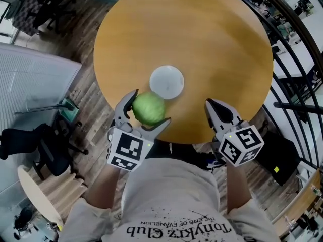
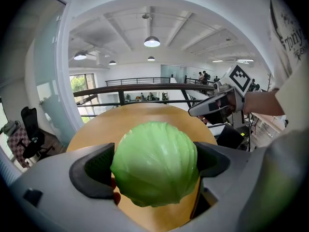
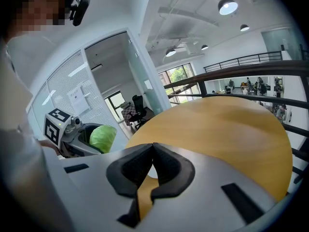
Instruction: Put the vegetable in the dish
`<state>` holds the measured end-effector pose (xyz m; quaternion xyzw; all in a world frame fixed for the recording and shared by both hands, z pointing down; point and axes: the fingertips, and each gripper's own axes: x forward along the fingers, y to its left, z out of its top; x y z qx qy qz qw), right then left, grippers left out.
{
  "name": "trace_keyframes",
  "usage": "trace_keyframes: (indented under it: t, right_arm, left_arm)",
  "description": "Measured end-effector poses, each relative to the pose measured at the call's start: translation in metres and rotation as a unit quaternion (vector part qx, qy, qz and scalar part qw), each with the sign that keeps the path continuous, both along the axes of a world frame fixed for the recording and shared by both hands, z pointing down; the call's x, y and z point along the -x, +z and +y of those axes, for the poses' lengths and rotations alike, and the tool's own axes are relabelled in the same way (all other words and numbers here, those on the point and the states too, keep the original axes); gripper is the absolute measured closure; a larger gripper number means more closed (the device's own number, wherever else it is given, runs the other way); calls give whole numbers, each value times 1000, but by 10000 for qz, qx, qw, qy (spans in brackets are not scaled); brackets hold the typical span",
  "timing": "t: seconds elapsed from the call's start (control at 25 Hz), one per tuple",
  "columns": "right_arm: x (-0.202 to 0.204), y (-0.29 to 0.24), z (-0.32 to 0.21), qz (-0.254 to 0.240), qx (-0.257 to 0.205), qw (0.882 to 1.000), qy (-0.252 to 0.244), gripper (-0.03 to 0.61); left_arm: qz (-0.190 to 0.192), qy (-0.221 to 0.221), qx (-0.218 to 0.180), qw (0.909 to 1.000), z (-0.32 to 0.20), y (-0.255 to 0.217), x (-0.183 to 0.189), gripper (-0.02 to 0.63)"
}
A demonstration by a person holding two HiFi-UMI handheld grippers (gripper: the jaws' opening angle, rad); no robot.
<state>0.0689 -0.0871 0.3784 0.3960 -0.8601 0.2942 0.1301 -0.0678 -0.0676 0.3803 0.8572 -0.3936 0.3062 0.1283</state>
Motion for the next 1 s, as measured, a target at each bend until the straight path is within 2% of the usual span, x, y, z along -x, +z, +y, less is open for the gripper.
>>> trace_keyframes:
  t: [1.0]
  right_arm:
    - [14,52,-11,-56,404,9991,128,561]
  left_arm:
    - [-104,302,329,9989,-43,74,2,112]
